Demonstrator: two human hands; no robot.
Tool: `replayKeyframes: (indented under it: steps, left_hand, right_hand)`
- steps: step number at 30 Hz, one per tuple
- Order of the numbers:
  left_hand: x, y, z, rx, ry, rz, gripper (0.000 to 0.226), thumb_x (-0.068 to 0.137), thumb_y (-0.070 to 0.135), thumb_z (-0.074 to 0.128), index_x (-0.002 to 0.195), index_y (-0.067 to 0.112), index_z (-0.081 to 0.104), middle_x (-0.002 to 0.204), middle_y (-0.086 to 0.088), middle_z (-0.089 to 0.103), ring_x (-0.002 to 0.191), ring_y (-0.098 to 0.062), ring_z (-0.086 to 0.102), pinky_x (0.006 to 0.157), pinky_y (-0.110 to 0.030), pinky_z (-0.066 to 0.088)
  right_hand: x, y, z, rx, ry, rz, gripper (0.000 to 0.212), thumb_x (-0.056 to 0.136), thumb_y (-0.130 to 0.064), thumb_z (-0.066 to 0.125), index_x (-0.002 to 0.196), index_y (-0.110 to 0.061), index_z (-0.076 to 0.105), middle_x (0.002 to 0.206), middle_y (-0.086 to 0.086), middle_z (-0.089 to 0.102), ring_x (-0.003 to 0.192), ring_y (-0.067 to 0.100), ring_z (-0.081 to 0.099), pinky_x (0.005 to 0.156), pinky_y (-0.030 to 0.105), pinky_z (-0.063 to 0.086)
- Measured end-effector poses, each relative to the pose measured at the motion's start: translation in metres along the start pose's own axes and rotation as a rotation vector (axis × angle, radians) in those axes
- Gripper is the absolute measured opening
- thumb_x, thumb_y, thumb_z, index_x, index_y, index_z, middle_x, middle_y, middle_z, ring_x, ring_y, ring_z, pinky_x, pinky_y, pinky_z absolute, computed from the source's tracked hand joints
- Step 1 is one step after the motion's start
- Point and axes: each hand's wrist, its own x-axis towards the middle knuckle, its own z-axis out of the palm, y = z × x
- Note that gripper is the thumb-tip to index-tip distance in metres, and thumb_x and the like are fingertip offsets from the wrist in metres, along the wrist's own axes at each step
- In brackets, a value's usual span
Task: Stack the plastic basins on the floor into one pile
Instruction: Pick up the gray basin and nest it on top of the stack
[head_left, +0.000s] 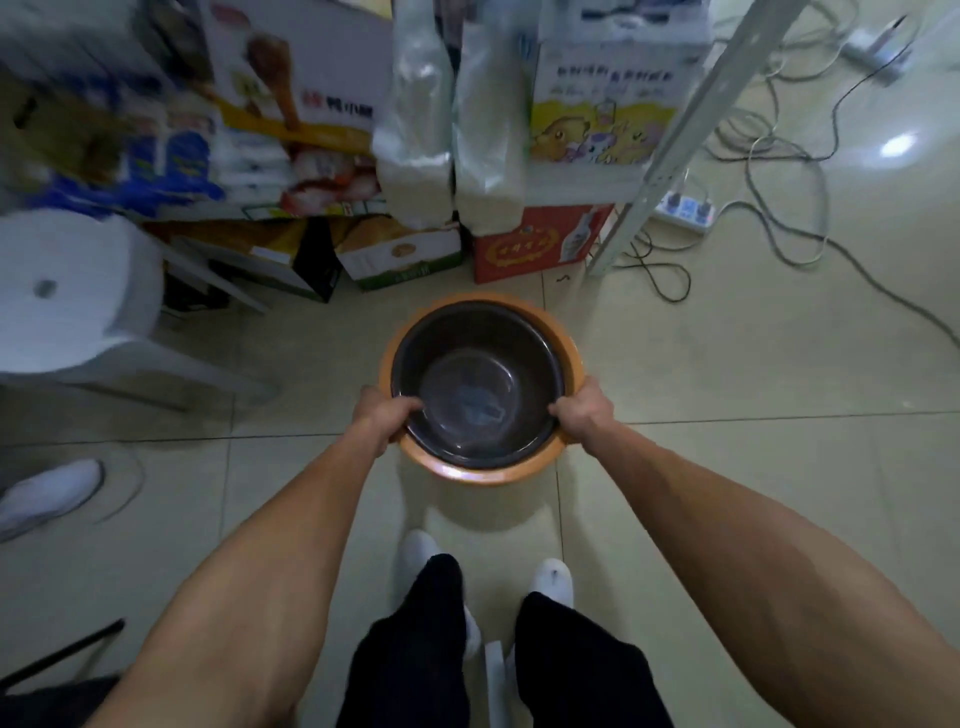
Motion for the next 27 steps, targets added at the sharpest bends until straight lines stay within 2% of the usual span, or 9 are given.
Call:
replayKeyframes:
  steps: [4,10,15,17,19,21,22,25,27]
  left_hand:
    - [-0.112,0.079,-0.047,-0.052,0.058,0.106,0.046,0.066,0.021,0.089,0.102,-0.001,0.071,0.1,-0.021,0.076,0.085,-0.031,0.073,0.077,-0.043,0.062]
    - [-0.287,0.196,-0.121,-0.092,0.114,0.271,0.065,0.064,0.034,0.091,0.114,0.003,0.066,0.103,-0.013,0.074,0.093,-0.03,0.072,0.087,-0.041,0.061]
    - [-0.426,0.248,-0.166,-0.141,0.087,0.38,0.052,0.07,0.035,0.089,0.106,0.003,0.068,0.103,-0.014,0.075,0.092,-0.031,0.072,0.086,-0.042,0.061]
    - [-0.465,0.264,-0.184,-0.216,0.092,0.422,0.069,0.064,0.038,0.092,0.116,-0.001,0.066,0.111,-0.018,0.074,0.097,-0.033,0.073,0.087,-0.043,0.061]
    - [-0.492,0.288,-0.201,-0.275,0.11,0.479,0.082,0.059,0.044,0.092,0.12,-0.003,0.064,0.115,-0.02,0.073,0.101,-0.035,0.072,0.086,-0.045,0.061]
    - [-0.524,0.305,-0.21,-0.288,0.116,0.537,0.077,0.069,0.042,0.089,0.12,-0.005,0.057,0.116,-0.018,0.068,0.1,-0.034,0.069,0.078,-0.039,0.058]
    - [-0.535,0.311,-0.213,-0.295,0.101,0.553,0.063,0.077,0.036,0.085,0.116,-0.004,0.055,0.109,-0.017,0.066,0.09,-0.031,0.068,0.067,-0.033,0.053]
    - [-0.552,0.328,-0.218,-0.289,0.08,0.545,0.024,0.087,0.014,0.076,0.089,0.002,0.056,0.069,-0.012,0.056,0.052,-0.02,0.05,0.041,-0.023,0.037]
    - [-0.554,0.343,-0.224,-0.344,0.08,0.558,0.022,0.086,0.002,0.072,0.072,0.003,0.056,0.048,-0.006,0.051,0.036,-0.014,0.044,0.03,-0.014,0.026]
  right_hand:
    - [-0.086,-0.061,-0.082,0.027,-0.028,-0.044,0.019,0.088,-0.009,0.062,0.105,-0.005,0.066,0.105,0.024,0.071,0.09,0.04,0.07,0.078,0.05,0.062]
    - [-0.222,-0.145,-0.223,0.044,-0.146,-0.126,0.003,0.094,-0.003,0.058,0.091,-0.004,0.058,0.079,0.02,0.063,0.071,0.032,0.063,0.088,0.06,0.057]
    - [-0.339,-0.178,-0.327,0.024,-0.314,-0.17,0.02,0.101,-0.005,0.053,0.081,-0.008,0.055,0.059,0.009,0.065,0.052,0.019,0.065,0.061,0.039,0.061]
    - [-0.375,-0.195,-0.359,-0.01,-0.332,-0.195,0.022,0.101,-0.01,0.056,0.078,-0.008,0.057,0.063,0.009,0.063,0.057,0.02,0.063,0.077,0.039,0.063]
    - [-0.395,-0.213,-0.388,0.034,-0.285,-0.222,0.021,0.1,-0.011,0.057,0.079,-0.009,0.058,0.068,0.008,0.057,0.061,0.018,0.058,0.068,0.036,0.061]
    - [-0.41,-0.222,-0.403,0.048,-0.249,-0.259,0.022,0.101,-0.01,0.055,0.079,-0.01,0.057,0.066,0.007,0.056,0.058,0.016,0.058,0.056,0.034,0.059]
    - [-0.417,-0.223,-0.407,0.039,-0.232,-0.277,0.022,0.1,-0.011,0.056,0.078,-0.01,0.058,0.065,0.007,0.057,0.058,0.016,0.058,0.061,0.035,0.058]
    - [-0.43,-0.236,-0.422,0.034,-0.111,-0.369,0.023,0.095,-0.012,0.064,0.073,-0.009,0.058,0.057,0.007,0.057,0.054,0.02,0.056,0.067,0.039,0.057]
    - [-0.436,-0.247,-0.43,0.082,-0.025,-0.43,0.021,0.091,-0.009,0.068,0.072,-0.007,0.059,0.054,0.01,0.057,0.052,0.023,0.057,0.065,0.042,0.057]
